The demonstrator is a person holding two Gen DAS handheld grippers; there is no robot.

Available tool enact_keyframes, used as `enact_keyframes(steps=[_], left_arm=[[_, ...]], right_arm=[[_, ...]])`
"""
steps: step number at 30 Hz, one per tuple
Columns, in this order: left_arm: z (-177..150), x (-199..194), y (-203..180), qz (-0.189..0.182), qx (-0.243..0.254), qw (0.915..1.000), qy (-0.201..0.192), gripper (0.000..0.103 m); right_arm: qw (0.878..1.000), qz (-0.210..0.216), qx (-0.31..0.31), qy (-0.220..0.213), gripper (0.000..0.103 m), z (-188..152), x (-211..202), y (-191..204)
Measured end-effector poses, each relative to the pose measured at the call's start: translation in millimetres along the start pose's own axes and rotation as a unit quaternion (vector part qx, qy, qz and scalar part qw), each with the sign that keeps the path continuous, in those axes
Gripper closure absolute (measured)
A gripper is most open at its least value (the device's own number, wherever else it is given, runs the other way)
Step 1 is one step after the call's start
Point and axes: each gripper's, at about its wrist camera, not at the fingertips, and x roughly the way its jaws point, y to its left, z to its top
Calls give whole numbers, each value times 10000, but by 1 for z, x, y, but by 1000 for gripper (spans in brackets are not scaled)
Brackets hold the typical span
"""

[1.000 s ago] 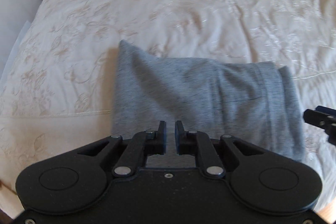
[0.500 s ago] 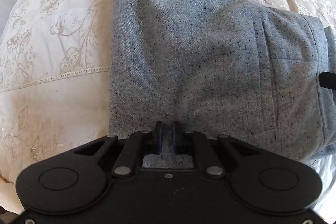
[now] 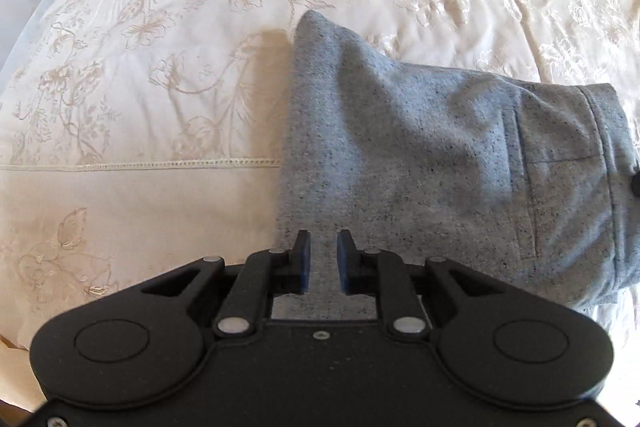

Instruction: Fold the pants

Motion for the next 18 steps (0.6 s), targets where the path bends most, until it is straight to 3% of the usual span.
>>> enact_keyframes(steps=[4, 6, 9, 11, 13, 15, 18], left_arm=[[6, -6, 5, -9, 110, 9999, -77, 79], [9, -3, 3, 0, 187, 9998, -75, 79], [15, 4, -8, 28, 375, 9993, 31, 79], [22, 2, -17, 7, 559, 9984, -41, 79], [32, 3, -24, 19, 640, 9979, -97, 79], [45, 9, -33, -13, 663, 9978, -88, 79], [62, 27, -50, -29, 806, 9967, 38, 76]], right_arm=[[9996, -247, 115, -69, 99, -3, -26, -7], [9981, -622, -43, -7, 99, -10, -21, -11], [9982, -484, 185, 289, 96, -19, 2, -29], [9945, -931, 240, 412, 92, -22, 9, -37], [9933, -1099, 357, -86, 89, -17, -6, -35], [9929, -1074, 217, -467, 74, -11, -19, -26], [9929, -1046, -290, -488, 74, 1, -9, -7]])
